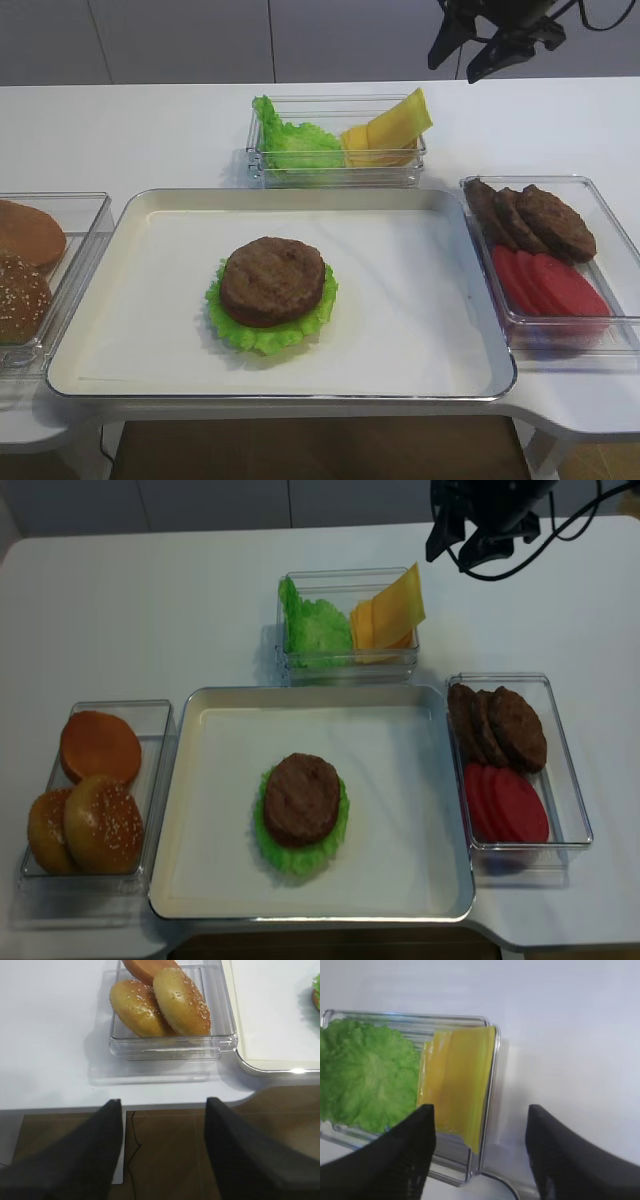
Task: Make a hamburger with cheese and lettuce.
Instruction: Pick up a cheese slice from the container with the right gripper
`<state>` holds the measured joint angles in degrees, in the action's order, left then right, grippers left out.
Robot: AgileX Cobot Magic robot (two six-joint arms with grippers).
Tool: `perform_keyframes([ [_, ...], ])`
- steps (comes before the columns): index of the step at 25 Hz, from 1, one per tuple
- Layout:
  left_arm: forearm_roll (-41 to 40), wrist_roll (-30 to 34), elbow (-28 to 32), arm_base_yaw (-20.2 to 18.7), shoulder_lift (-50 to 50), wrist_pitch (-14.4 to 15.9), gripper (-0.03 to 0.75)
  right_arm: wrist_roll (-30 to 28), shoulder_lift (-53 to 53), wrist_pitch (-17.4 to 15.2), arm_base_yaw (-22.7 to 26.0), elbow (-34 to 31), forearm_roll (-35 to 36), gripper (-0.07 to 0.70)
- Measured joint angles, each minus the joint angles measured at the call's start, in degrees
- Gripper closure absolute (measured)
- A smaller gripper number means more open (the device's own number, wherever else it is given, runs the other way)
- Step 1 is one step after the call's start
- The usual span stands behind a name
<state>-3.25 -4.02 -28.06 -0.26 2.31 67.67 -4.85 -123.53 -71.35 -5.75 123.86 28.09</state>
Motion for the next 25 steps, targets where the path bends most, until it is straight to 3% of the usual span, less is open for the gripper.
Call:
perform_keyframes([
  [17, 0.0, 0.0, 0.0, 0.0, 1.12, 0.0, 0.323, 0.87, -9.46, -0.11, -0.51, 10.71, 3.44, 0.184],
  [25, 0.0, 0.0, 0.0, 0.0, 2.7, 0.0, 0.323, 0.87, -11.07, -0.11, -0.51, 11.6, 3.54, 0.184],
])
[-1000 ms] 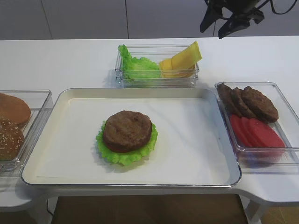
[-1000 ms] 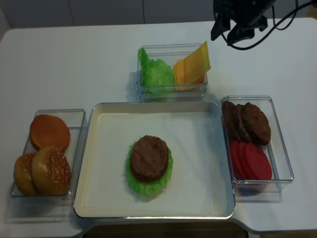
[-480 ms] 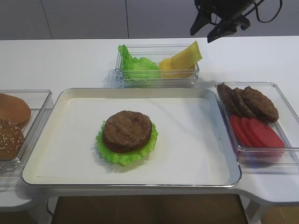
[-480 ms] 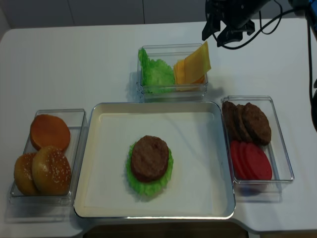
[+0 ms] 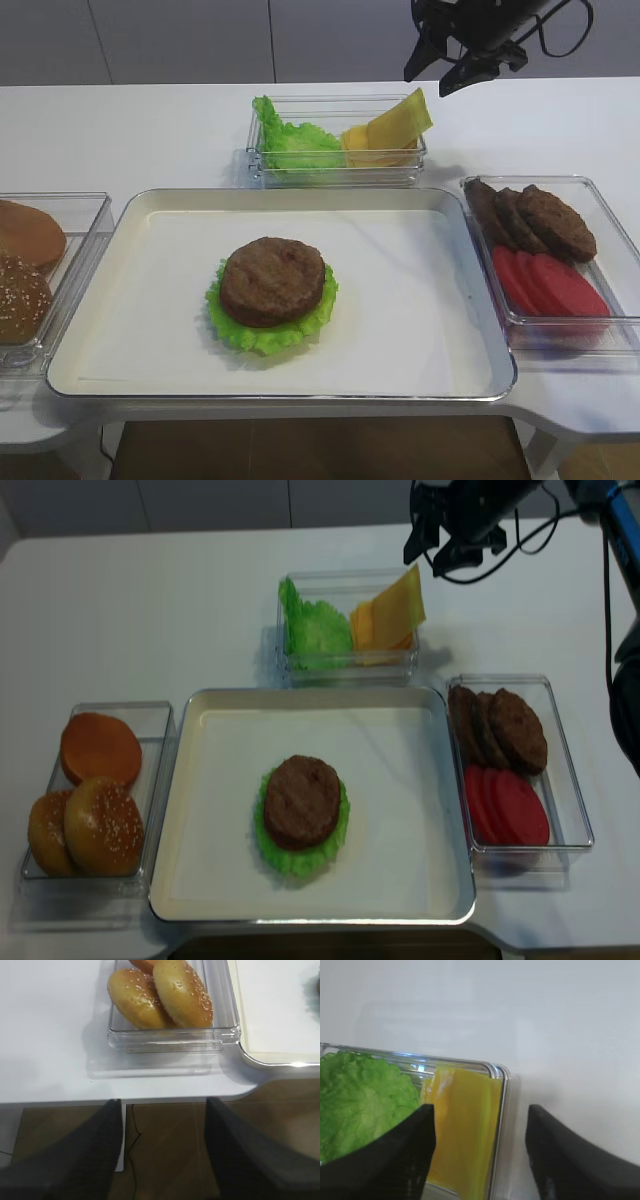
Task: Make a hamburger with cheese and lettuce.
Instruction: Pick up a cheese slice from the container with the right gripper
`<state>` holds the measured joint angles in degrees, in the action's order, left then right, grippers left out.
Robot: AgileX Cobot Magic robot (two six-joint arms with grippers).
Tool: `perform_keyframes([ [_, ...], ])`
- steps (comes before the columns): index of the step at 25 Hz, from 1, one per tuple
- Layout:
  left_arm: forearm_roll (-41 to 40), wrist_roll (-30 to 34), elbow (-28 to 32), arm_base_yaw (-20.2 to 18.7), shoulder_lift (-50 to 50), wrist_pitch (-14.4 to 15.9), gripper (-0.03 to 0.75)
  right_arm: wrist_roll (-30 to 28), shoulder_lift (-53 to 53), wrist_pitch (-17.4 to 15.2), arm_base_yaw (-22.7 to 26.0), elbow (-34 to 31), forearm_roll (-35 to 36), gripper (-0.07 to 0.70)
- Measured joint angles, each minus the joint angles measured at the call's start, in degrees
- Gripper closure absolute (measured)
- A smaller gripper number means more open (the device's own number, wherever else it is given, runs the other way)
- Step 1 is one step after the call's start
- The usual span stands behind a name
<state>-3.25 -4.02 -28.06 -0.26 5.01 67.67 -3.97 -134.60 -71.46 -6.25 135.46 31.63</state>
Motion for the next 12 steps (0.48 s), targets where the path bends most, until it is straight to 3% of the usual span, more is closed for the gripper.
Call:
perform_keyframes([
  [12, 0.0, 0.0, 0.0, 0.0, 0.0, 0.0, 0.324, 0.0, -2.35, 0.0, 0.0, 0.0, 0.1, 0.185],
])
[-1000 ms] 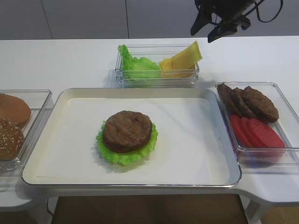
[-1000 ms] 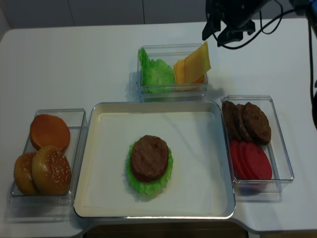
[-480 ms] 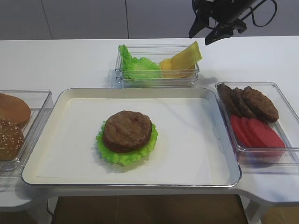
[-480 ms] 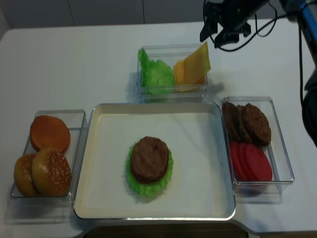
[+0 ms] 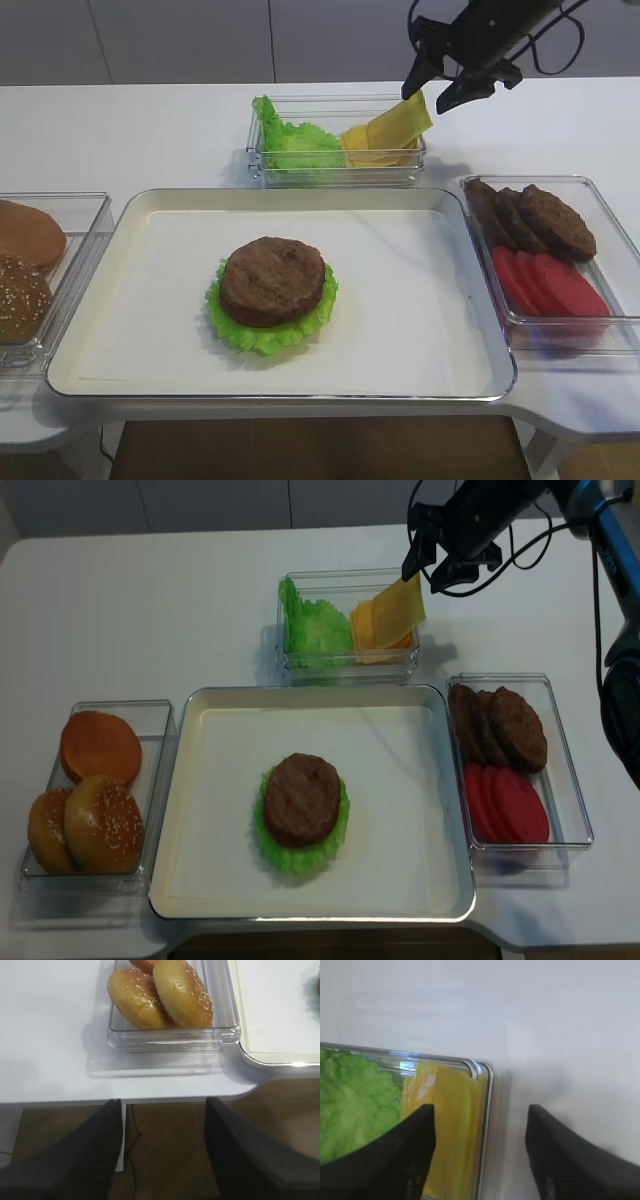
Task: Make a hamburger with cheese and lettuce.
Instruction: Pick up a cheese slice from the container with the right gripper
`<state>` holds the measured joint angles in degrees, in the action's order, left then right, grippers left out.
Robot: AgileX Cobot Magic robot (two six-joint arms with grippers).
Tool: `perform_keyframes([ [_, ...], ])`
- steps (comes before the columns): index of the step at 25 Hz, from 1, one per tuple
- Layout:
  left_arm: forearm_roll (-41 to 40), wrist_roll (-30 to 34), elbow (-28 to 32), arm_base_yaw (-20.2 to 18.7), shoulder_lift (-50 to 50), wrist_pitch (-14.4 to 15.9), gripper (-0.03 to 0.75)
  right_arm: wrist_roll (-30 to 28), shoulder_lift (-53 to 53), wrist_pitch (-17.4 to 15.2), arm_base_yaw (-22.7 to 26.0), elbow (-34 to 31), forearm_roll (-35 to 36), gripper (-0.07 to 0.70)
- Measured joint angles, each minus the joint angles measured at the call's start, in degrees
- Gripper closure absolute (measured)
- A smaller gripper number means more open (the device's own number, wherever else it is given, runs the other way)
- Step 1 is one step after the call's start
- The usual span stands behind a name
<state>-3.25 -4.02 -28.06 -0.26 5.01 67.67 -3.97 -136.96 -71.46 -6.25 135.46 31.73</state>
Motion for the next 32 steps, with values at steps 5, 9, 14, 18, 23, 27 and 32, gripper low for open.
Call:
perform_keyframes([
  [5, 0.0, 0.0, 0.0, 0.0, 0.0, 0.0, 0.324, 0.0, 0.0, 0.0, 0.0, 0.0, 0.02, 0.185],
  [9, 0.0, 0.0, 0.0, 0.0, 0.0, 0.0, 0.324, 0.0, 0.0, 0.0, 0.0, 0.0, 0.12, 0.185],
  [14, 0.0, 0.0, 0.0, 0.0, 0.0, 0.0, 0.324, 0.0, 0.0, 0.0, 0.0, 0.0, 0.12, 0.185],
  [18, 0.0, 0.0, 0.0, 0.0, 0.0, 0.0, 0.324, 0.0, 0.0, 0.0, 0.0, 0.0, 0.12, 0.218],
  [23, 0.0, 0.0, 0.0, 0.0, 0.0, 0.0, 0.324, 0.0, 0.0, 0.0, 0.0, 0.0, 0.12, 0.264],
  [27, 0.0, 0.0, 0.0, 0.0, 0.0, 0.0, 0.324, 0.0, 0.0, 0.0, 0.0, 0.0, 0.12, 0.274],
  [32, 0.0, 0.0, 0.0, 0.0, 0.0, 0.0, 0.324, 0.0, 0.0, 0.22, 0.0, 0.0, 0.12, 0.332],
])
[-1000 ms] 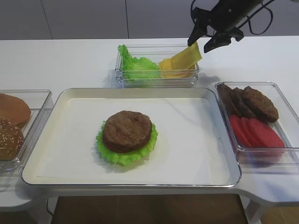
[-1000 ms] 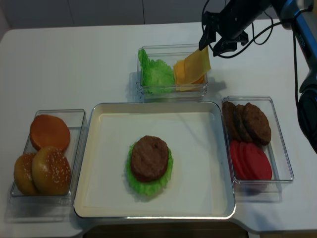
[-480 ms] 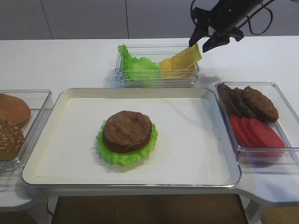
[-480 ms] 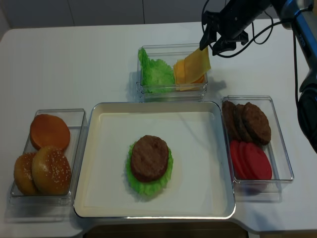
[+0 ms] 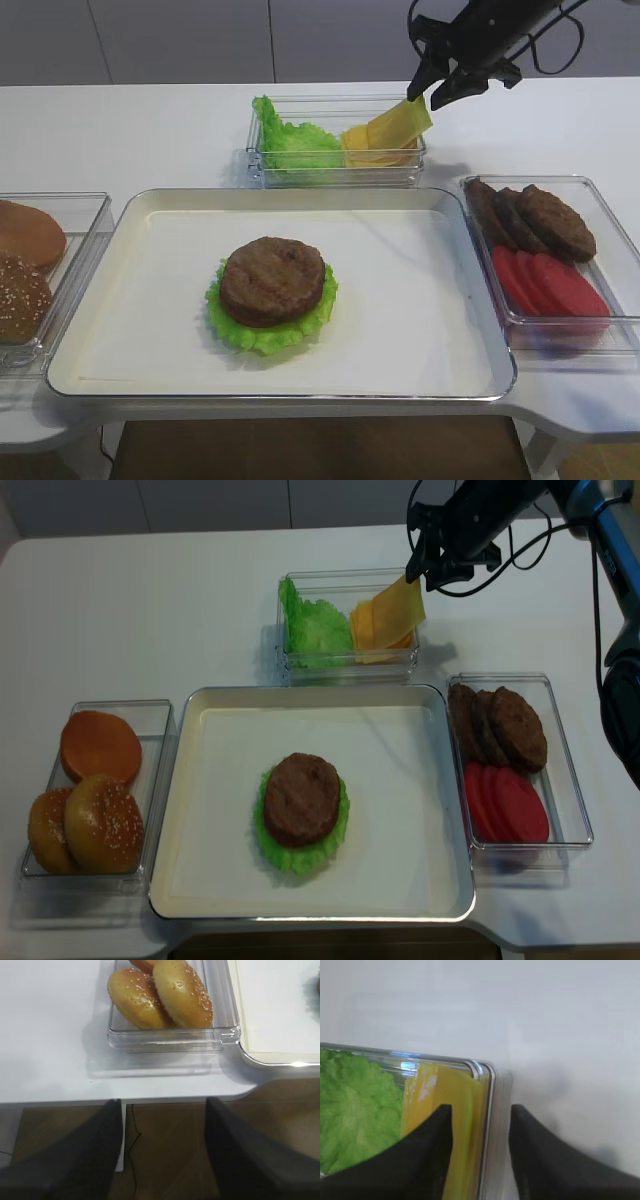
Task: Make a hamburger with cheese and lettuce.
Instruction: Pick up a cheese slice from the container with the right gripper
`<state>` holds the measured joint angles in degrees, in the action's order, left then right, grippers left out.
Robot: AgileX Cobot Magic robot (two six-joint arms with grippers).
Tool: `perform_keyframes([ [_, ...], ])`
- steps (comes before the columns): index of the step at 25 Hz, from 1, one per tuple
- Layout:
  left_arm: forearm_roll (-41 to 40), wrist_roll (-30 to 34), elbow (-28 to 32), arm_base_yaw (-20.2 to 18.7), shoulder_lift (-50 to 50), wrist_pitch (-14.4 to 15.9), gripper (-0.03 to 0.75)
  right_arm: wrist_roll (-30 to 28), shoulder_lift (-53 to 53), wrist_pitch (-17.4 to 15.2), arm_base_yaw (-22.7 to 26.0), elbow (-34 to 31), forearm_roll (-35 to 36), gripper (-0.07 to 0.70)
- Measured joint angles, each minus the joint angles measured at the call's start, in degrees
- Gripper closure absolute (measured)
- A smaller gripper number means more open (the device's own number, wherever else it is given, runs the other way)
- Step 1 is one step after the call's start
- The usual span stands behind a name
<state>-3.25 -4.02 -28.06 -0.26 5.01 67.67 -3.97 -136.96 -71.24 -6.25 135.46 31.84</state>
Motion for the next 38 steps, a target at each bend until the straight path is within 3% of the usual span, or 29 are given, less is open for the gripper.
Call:
perform_keyframes([
  [14, 0.0, 0.0, 0.0, 0.0, 0.0, 0.0, 0.322, 0.0, -0.7, 0.15, 0.0, 0.0, 1.54, 0.381],
  [32, 0.0, 0.0, 0.0, 0.0, 0.0, 0.0, 0.324, 0.31, -1.02, 0.15, 0.0, 0.0, 1.69, 0.385],
  [38, 0.0, 0.0, 0.0, 0.0, 0.0, 0.0, 0.324, 0.31, -1.02, 0.15, 0.0, 0.0, 1.69, 0.449],
])
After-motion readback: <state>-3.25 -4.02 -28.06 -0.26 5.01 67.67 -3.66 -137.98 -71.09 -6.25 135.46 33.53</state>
